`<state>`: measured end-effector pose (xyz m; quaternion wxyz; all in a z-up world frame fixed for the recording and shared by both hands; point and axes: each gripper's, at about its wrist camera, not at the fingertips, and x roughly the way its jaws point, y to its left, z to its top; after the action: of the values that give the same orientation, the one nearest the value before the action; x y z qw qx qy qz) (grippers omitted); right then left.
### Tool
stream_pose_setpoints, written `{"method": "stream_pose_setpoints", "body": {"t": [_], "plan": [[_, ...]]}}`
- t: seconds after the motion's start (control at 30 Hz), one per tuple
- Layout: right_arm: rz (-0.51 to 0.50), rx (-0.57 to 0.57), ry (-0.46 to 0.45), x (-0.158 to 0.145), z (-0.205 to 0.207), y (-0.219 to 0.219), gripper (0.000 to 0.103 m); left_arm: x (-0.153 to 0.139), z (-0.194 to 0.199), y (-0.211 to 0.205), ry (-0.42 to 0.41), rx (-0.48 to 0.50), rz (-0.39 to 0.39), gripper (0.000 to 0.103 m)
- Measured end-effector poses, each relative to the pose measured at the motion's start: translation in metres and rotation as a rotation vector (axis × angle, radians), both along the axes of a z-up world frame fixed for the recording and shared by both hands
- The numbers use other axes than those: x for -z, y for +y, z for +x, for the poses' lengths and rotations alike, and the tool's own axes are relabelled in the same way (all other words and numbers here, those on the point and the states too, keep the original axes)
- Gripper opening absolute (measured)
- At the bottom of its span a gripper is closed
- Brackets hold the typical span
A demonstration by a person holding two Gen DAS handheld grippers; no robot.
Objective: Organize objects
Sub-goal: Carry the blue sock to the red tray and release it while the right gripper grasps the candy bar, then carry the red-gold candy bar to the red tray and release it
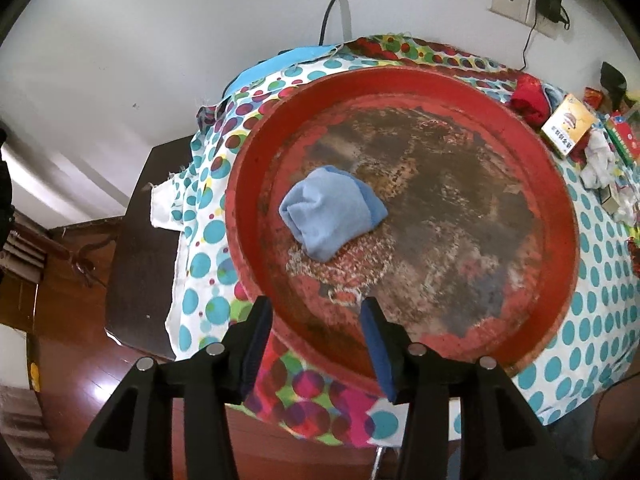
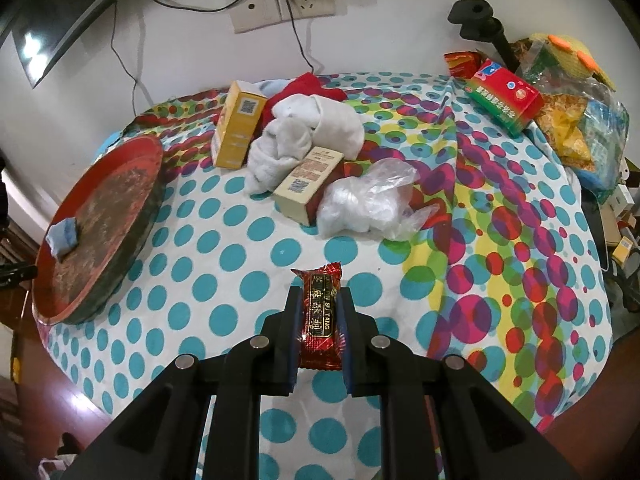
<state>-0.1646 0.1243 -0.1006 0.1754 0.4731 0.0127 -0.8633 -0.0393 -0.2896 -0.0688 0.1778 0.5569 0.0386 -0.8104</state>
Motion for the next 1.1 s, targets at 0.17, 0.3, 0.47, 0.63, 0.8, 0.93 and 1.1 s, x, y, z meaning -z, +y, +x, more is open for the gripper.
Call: {"method": "stream_pose_setpoints", "body": {"t": [0.17, 0.3, 0.47, 0.63, 0.8, 0.93, 1.1], "plan": [[-0.006, -0.023, 0.005, -0.002, 0.005, -0.011, 0.016, -0.005, 0.008, 0.007, 0.011, 0.007, 0.008, 0.047], [-0.009, -0.051, 0.011, -0.004, 0.009, -0.023, 0.016, -0.008, 0.014, 0.012, 0.011, 0.009, -0.002, 0.047], [-0.009, -0.08, 0.024, -0.01, 0.011, -0.038, 0.016, -0.008, 0.019, 0.014, 0.008, 0.017, -0.009, 0.047], [-0.013, -0.122, 0.046, -0.022, 0.012, -0.059, 0.016, -0.008, 0.02, 0.012, -0.001, 0.006, -0.028, 0.047], [-0.023, -0.17, 0.072, -0.035, 0.012, -0.085, 0.016, -0.008, 0.022, 0.009, 0.002, 0.002, -0.026, 0.047], [-0.029, -0.225, 0.086, -0.041, 0.013, -0.111, 0.016, -0.008, 0.024, 0.005, 0.006, -0.008, -0.021, 0.047], [-0.028, -0.293, 0.089, -0.043, 0.017, -0.144, 0.016, -0.009, 0.026, -0.001, 0.011, -0.027, -0.017, 0.047]]}}
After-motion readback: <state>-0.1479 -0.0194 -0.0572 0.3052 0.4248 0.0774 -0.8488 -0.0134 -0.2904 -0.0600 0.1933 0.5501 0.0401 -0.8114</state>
